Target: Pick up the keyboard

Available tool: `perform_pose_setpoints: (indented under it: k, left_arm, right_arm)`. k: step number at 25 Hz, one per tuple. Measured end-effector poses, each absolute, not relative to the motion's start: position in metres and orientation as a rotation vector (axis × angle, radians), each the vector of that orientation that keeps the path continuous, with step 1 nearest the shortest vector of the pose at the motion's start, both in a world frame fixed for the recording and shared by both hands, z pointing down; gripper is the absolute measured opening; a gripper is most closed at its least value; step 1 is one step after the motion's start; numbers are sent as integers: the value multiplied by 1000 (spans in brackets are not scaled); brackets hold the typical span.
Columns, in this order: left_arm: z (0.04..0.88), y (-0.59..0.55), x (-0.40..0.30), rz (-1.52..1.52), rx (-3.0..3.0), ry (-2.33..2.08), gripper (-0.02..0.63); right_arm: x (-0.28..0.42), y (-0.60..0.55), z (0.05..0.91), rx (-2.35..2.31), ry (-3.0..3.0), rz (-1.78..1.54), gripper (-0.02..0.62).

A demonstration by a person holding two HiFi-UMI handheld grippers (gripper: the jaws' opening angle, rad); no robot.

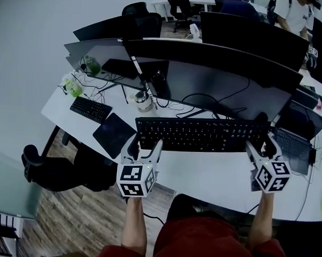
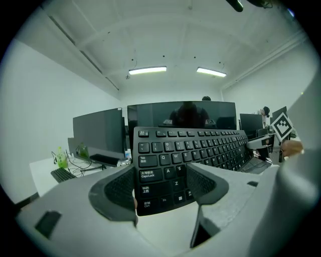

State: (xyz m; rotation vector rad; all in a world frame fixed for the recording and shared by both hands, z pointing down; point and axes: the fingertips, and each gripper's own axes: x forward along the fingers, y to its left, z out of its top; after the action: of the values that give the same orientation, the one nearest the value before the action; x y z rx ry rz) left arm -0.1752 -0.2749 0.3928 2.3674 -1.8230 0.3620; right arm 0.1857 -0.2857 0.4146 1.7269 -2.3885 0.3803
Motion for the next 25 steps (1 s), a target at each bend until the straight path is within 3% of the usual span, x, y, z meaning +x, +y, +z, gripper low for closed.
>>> perform_pose_setpoints:
  k: [25]
  left_arm:
    - [264,-255,-189,-63,2565,-2068,307]
  right_arm:
    - [170,-271,256,1895,-2572,-218,348]
